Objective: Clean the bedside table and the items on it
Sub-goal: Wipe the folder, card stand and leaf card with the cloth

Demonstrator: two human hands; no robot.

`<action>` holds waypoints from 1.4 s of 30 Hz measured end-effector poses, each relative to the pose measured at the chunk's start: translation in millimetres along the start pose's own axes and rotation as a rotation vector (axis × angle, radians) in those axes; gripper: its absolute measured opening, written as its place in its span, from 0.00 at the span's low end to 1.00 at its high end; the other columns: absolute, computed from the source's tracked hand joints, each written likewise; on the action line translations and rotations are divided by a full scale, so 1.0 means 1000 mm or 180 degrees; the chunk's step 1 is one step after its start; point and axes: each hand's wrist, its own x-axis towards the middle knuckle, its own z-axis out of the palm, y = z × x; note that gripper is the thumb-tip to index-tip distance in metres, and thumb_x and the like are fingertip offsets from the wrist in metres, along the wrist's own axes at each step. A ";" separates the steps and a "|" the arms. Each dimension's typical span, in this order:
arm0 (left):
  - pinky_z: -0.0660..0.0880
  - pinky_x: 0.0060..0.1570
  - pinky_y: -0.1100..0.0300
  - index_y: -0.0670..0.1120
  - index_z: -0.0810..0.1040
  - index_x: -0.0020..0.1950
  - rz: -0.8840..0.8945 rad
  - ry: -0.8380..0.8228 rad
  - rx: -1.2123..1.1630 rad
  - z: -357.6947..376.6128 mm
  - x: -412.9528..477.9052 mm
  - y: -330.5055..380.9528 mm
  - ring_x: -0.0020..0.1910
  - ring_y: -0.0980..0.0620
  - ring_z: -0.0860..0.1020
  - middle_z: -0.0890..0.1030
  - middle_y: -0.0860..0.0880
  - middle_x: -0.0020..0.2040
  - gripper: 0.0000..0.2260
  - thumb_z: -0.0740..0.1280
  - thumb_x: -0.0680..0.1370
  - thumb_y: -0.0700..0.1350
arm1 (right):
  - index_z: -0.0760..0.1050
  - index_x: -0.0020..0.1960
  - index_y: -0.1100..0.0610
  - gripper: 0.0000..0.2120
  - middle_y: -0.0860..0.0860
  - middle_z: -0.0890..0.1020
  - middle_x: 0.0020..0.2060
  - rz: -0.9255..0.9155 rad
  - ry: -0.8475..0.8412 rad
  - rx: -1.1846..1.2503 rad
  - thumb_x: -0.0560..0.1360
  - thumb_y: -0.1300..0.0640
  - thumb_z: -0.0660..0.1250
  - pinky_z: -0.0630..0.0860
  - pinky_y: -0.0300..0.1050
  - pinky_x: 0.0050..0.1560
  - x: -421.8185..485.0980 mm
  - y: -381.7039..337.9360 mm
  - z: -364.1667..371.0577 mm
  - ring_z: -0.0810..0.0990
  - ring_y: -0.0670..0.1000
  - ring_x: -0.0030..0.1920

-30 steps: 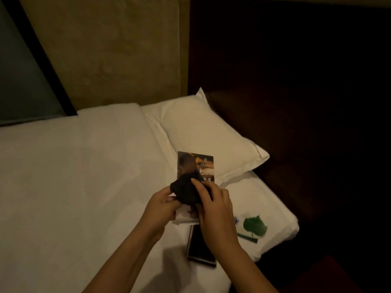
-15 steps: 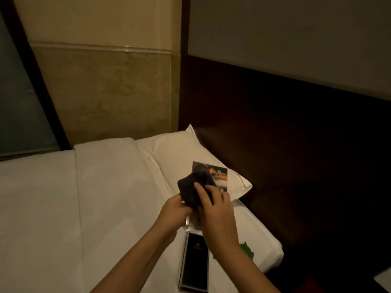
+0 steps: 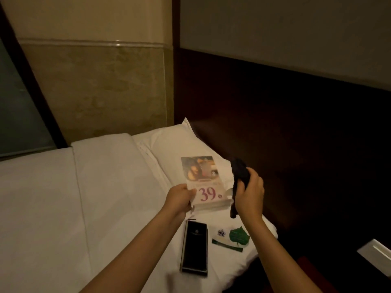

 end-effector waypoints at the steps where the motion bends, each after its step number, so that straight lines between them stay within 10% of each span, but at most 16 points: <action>1: 0.76 0.33 0.61 0.40 0.77 0.40 -0.0100 0.0132 -0.0206 0.004 0.007 0.003 0.36 0.48 0.78 0.79 0.44 0.36 0.11 0.59 0.76 0.29 | 0.66 0.67 0.57 0.18 0.57 0.70 0.62 0.0070 0.0015 0.0175 0.78 0.63 0.59 0.70 0.50 0.60 -0.004 0.000 0.000 0.71 0.58 0.62; 11: 0.71 0.16 0.69 0.38 0.72 0.37 -0.0566 0.0614 -0.0950 0.043 0.025 -0.001 0.32 0.51 0.73 0.74 0.45 0.34 0.13 0.54 0.75 0.27 | 0.63 0.65 0.58 0.19 0.57 0.64 0.64 0.0291 -0.0014 0.0605 0.75 0.65 0.63 0.74 0.48 0.56 -0.021 0.011 0.011 0.71 0.59 0.61; 15: 0.78 0.36 0.54 0.36 0.73 0.44 -0.0650 0.0582 -0.1481 0.058 0.030 -0.004 0.35 0.47 0.75 0.76 0.42 0.38 0.11 0.53 0.76 0.27 | 0.64 0.63 0.59 0.19 0.57 0.63 0.63 0.0217 -0.0156 0.0638 0.74 0.69 0.62 0.74 0.45 0.56 -0.027 0.009 0.015 0.72 0.58 0.59; 24: 0.77 0.47 0.51 0.40 0.72 0.44 -0.0456 0.0301 -0.1429 0.057 0.029 -0.012 0.40 0.48 0.76 0.77 0.43 0.42 0.12 0.53 0.77 0.27 | 0.65 0.62 0.59 0.19 0.59 0.63 0.65 0.0180 -0.0199 0.0597 0.73 0.73 0.58 0.68 0.40 0.58 0.001 0.014 0.011 0.70 0.59 0.61; 34: 0.76 0.34 0.60 0.41 0.75 0.55 -0.0413 0.0377 0.0098 -0.013 0.068 -0.063 0.40 0.48 0.78 0.80 0.40 0.52 0.17 0.55 0.74 0.27 | 0.70 0.60 0.60 0.18 0.60 0.69 0.60 0.0435 -0.0868 -0.0083 0.72 0.72 0.58 0.70 0.49 0.59 0.014 0.073 0.017 0.73 0.60 0.58; 38: 0.76 0.53 0.48 0.33 0.73 0.61 -0.0705 0.0501 0.0372 -0.040 0.108 -0.097 0.52 0.38 0.79 0.76 0.33 0.61 0.18 0.53 0.74 0.26 | 0.71 0.59 0.59 0.19 0.60 0.71 0.57 0.0643 -0.0986 -0.0340 0.71 0.72 0.58 0.72 0.53 0.60 0.012 0.100 0.031 0.74 0.60 0.56; 42: 0.79 0.28 0.63 0.33 0.76 0.54 -0.0874 0.0439 0.0673 -0.050 0.135 -0.127 0.29 0.51 0.80 0.77 0.31 0.60 0.15 0.52 0.76 0.27 | 0.72 0.58 0.59 0.18 0.60 0.74 0.55 0.0815 -0.1107 -0.0551 0.70 0.71 0.59 0.76 0.57 0.55 0.012 0.130 0.054 0.76 0.61 0.53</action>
